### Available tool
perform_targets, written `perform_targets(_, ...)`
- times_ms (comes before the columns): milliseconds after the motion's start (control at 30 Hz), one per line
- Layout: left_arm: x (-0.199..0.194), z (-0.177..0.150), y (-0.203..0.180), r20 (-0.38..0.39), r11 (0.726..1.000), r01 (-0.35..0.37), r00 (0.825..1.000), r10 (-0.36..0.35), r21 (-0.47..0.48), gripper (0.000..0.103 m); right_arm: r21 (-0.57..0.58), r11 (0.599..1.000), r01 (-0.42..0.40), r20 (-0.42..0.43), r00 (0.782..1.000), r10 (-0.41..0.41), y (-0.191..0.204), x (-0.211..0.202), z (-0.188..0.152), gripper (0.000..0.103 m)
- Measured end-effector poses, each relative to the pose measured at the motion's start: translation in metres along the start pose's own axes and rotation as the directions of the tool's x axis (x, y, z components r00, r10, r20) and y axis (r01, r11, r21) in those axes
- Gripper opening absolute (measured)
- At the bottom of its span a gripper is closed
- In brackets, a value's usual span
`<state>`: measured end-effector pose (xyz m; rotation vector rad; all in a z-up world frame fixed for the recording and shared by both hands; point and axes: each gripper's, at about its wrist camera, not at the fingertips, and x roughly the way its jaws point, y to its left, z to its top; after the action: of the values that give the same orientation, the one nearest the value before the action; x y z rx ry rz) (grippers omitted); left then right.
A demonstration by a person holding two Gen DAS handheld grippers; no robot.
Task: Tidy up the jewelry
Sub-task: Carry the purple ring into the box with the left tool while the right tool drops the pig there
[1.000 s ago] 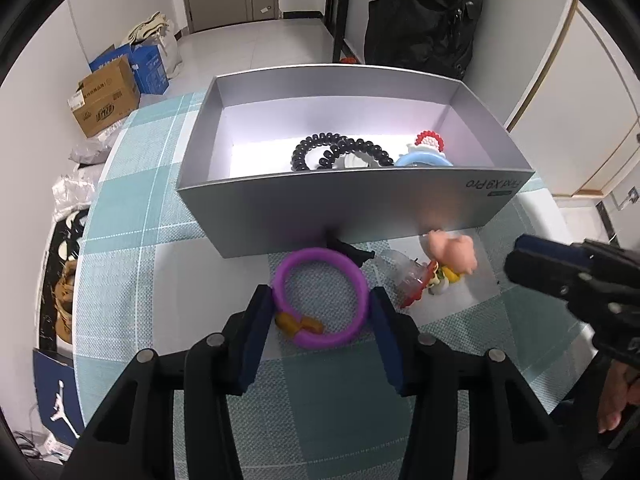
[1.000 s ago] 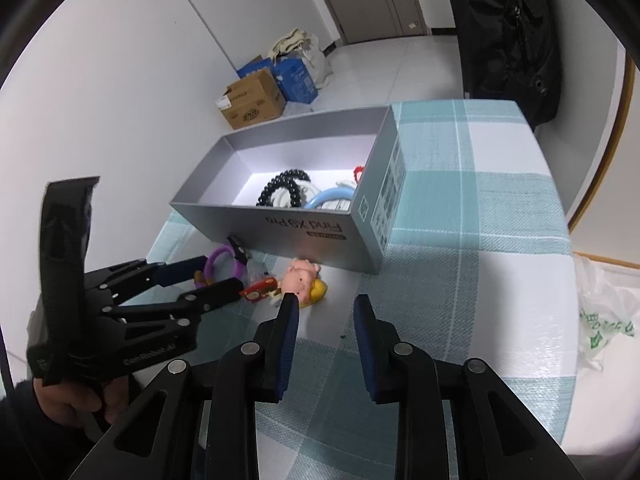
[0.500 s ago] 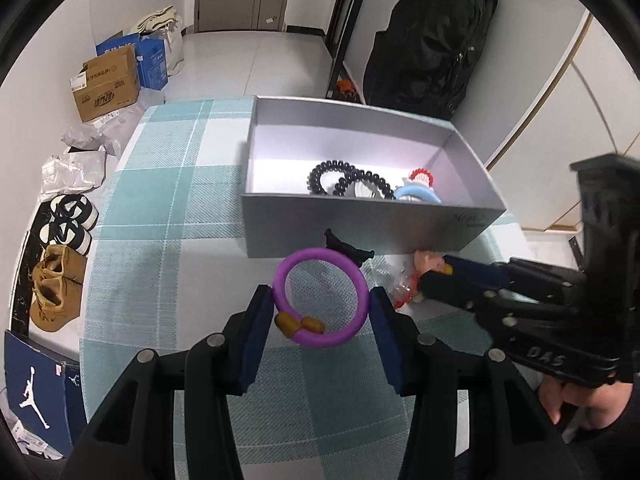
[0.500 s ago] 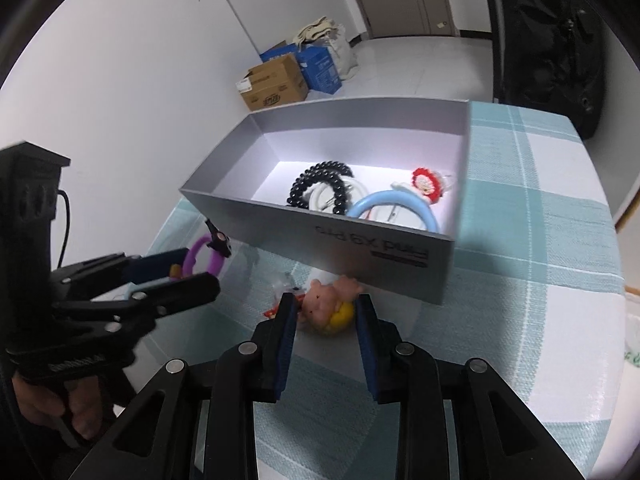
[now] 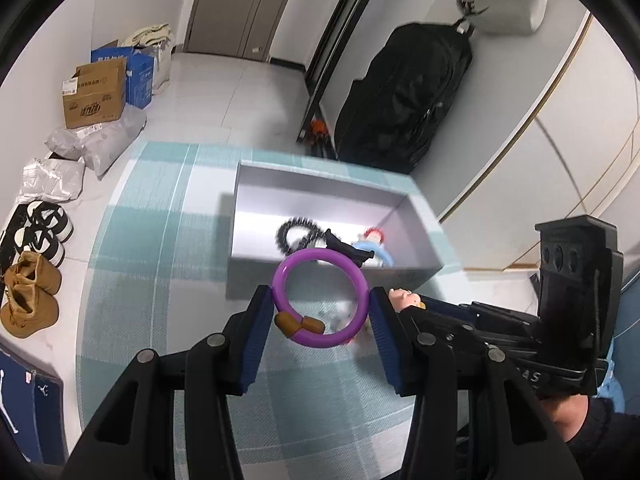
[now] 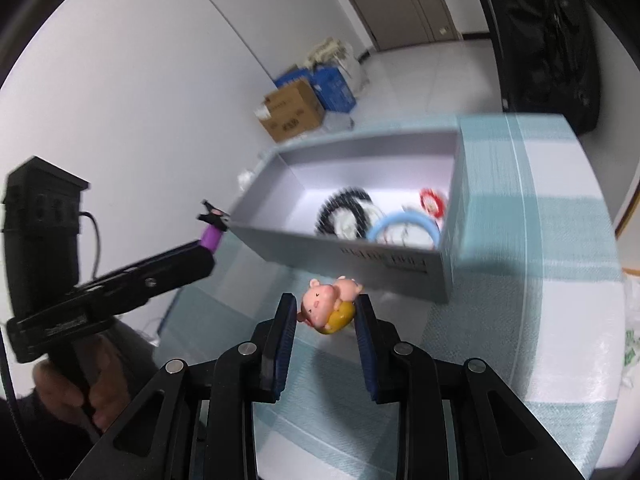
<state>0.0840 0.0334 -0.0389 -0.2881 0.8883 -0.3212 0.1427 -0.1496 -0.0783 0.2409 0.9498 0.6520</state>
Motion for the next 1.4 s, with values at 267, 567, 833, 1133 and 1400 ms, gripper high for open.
perform_targets(267, -0.001, 0.023, -0.004, 0.053, 0.999, 0.042, 0.998, -0.041, -0.025, 0.043, -0.022, 0.998, -0.051, 0.099, 0.994, 0.053, 0.007, -0.024, 0.025, 0.028)
perform_targets(567, 0.022, 0.039, -0.006, 0.024, 0.998, 0.048, 0.999, -0.048, -0.031, 0.043, 0.030, 0.998, -0.059, 0.132, 0.990, 0.055, -0.010, -0.024, 0.052, 0.028)
perform_targets(833, 0.044, 0.046, 0.004, -0.028, 0.997, 0.040, 0.999, -0.042, -0.072, 0.043, 0.041, 0.997, -0.063, 0.119, 0.991, 0.057, -0.021, -0.008, 0.064, 0.028)
perform_targets(1133, 0.068, 0.047, 0.007, -0.135, 0.989, 0.085, 0.986, -0.101, -0.120, 0.046, 0.037, 0.998, -0.044, 0.102, 0.994, 0.040, -0.027, -0.002, 0.069, 0.035)
perform_targets(1400, 0.061, 0.044, -0.001, -0.122, 0.993, 0.081, 0.988, -0.091, -0.081, 0.062, 0.027, 0.999, -0.043, 0.144, 0.989, 0.039, -0.026, -0.017, 0.065, 0.053)
